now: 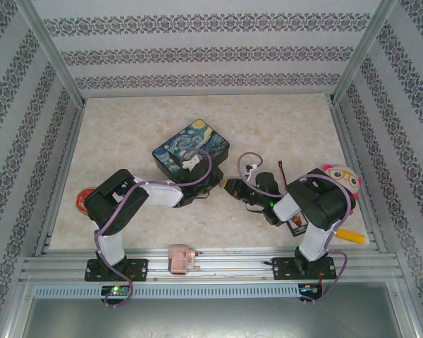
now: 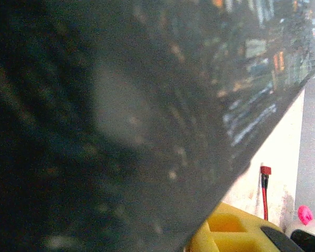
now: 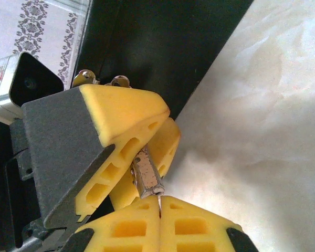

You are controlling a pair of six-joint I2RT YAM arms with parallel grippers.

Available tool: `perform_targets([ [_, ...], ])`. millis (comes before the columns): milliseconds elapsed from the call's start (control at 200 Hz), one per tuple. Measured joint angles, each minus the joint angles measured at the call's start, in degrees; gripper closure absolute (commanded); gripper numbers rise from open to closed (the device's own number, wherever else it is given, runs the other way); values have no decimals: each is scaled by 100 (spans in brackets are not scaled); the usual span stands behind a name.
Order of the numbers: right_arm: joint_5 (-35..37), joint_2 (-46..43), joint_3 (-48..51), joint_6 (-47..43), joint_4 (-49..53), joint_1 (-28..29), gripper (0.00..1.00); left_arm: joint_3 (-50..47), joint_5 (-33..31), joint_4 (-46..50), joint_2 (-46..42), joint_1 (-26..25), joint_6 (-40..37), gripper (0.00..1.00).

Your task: Unlock the padlock with the key

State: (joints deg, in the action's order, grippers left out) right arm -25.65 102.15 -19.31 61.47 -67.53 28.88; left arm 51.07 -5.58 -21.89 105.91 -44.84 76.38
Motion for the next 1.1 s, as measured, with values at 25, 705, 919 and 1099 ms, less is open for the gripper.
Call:
perform_targets([
  [25, -24, 13, -15, 28, 2, -7, 100, -9, -4, -2, 0, 2, 0, 100],
  [705, -125, 31, -24, 122, -2, -11, 86, -96, 4, -46, -66, -4, 0, 100],
  [919, 15, -76, 142, 70, -4, 66, 73, -179, 90, -44, -151, -26, 0, 100],
  [1099, 192, -472, 236, -192, 116, 92, 69, -201, 140, -42, -177, -57, -2, 100],
])
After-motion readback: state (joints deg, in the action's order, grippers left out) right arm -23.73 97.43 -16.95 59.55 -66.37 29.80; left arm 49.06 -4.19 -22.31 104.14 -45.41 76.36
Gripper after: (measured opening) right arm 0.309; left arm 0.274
